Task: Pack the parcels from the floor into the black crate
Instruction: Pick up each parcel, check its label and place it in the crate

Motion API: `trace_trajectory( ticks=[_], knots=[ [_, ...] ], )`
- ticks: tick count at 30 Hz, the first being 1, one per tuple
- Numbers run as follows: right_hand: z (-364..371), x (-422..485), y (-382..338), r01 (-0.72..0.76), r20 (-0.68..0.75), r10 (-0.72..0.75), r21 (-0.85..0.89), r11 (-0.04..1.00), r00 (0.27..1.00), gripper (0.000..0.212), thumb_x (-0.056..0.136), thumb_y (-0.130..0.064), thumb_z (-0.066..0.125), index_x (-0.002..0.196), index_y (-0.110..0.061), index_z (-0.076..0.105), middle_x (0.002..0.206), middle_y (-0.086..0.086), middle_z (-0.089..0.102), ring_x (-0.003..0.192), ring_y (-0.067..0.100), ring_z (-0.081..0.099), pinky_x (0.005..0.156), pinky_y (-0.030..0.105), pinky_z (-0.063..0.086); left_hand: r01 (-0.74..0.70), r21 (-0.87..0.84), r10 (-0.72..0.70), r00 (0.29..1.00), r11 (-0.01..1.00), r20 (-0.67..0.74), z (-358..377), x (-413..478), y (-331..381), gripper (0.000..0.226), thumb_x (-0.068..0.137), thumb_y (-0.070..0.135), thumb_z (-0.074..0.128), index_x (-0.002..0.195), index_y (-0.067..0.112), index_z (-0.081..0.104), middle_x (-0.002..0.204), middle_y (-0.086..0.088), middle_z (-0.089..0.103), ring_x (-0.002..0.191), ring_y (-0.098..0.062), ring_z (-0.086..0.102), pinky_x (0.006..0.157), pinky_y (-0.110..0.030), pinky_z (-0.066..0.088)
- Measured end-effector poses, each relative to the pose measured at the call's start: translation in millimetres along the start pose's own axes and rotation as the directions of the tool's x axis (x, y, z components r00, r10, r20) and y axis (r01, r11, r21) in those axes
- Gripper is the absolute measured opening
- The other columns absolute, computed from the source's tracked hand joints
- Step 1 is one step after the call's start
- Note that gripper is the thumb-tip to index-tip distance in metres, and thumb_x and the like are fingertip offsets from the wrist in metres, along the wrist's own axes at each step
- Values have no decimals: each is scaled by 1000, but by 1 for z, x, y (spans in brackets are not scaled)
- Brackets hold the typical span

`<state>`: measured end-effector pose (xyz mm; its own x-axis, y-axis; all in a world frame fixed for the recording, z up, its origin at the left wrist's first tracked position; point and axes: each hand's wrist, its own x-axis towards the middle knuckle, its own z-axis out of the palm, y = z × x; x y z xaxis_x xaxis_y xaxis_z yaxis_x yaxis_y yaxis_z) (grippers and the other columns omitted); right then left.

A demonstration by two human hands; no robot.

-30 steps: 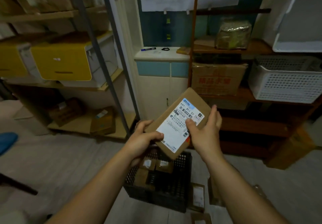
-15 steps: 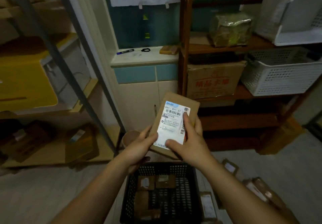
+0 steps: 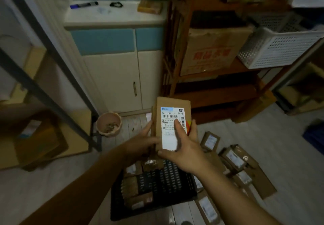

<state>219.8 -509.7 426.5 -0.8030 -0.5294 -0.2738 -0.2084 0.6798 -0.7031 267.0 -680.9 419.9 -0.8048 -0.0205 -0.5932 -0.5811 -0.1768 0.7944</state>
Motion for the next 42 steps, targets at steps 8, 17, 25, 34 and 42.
trace_trajectory(
  ticks=[8,17,25,34,42],
  knots=[
    [113,89,157,-1,99,28,-263,965,995,119,66,-74,63,144,-44,-23,149,-3,-38,144,31,-7,115,49,23,69,-98,-70,998,993,-7,-21,158,-157,91,80,6,68,143,48,18,131,-7,54,108,-31,61,76,-43,56],
    [258,160,331,-78,90,120,-376,923,989,115,67,-71,62,146,-39,-16,152,-7,-29,140,34,-6,112,52,22,66,-96,-67,998,993,-2,-38,321,-346,76,86,11,60,143,45,22,125,-2,58,108,-23,60,84,-39,53],
    [299,152,409,79,81,-43,-525,847,996,114,66,-72,61,146,-38,-12,151,-9,-25,137,31,1,110,51,24,-20,663,179,968,749,-174,-100,423,-429,56,89,21,62,140,20,40,133,4,48,114,-19,53,93,-30,43],
    [325,193,448,-104,85,169,-501,859,982,109,68,-72,58,148,-36,-7,155,-6,-16,140,38,4,106,55,25,146,988,-36,988,-51,-148,-96,470,-496,82,85,63,47,148,38,0,157,-15,-10,143,-43,-2,115,-57,12],
    [348,214,467,-102,112,204,-586,804,972,105,74,-70,55,149,-32,-9,155,3,-16,138,47,-3,107,64,21,129,980,-28,990,-153,-135,-105,474,-511,82,85,63,47,146,45,-4,157,-12,-14,142,-44,-8,113,-59,8]
  ],
)
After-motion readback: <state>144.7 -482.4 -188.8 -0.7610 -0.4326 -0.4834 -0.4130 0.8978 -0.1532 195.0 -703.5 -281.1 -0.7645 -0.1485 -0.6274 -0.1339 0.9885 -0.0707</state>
